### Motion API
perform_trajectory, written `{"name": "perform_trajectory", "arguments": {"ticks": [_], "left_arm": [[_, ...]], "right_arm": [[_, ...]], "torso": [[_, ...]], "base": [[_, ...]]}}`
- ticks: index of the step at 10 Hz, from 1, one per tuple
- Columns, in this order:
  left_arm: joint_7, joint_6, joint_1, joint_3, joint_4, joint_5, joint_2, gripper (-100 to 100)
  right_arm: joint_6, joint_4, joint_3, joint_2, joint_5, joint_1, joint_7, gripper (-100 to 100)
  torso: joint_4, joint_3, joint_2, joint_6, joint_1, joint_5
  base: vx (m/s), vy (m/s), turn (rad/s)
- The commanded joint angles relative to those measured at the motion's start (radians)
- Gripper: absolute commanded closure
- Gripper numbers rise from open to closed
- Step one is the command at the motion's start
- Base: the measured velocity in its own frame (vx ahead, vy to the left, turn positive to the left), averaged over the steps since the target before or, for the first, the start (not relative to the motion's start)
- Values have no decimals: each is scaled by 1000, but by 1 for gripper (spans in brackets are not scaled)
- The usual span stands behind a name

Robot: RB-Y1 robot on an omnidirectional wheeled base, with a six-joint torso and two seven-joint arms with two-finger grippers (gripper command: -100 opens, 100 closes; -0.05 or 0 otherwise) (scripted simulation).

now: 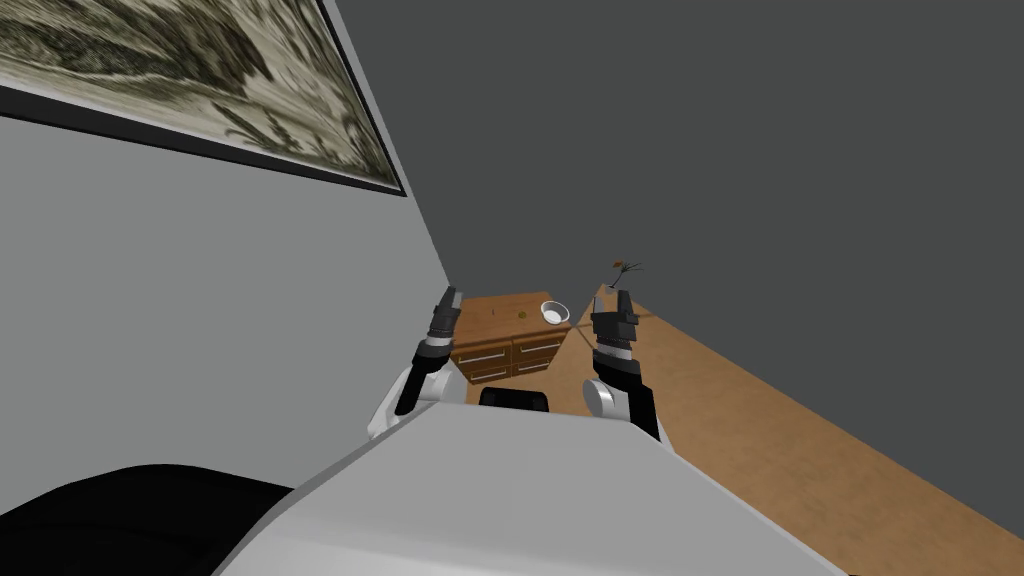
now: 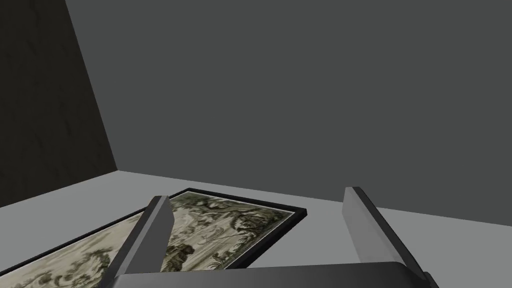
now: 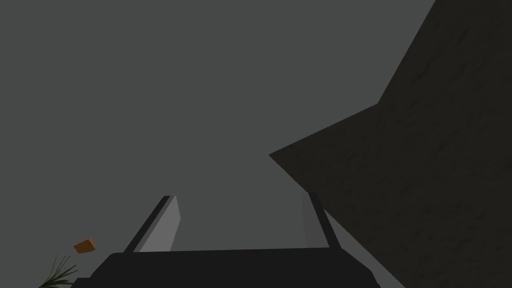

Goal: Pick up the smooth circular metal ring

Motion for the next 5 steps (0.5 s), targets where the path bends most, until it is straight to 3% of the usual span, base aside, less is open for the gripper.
{"name": "perform_trajectory", "arguments": {"ticks": [1,4,5], "left_arm": [[13,39,-14,-5,40,-7,42,-100],[48,120,-44,-5,123,-15,137,-100],[48,124,-44,-5,123,-15,137,-100]], "right_arm": [[0,0,0,0,0,0,0,0],[0,0,0,0,0,0,0,0],[0,0,0,0,0,0,0,0]], "torso": [[0,0,0,0,0,0],[0,1,2,0,0,0],[1,1,2,0,0,0]], "base": [[-87,-42,-156],[-119,-49,-186],[-75,-42,-73]]}}
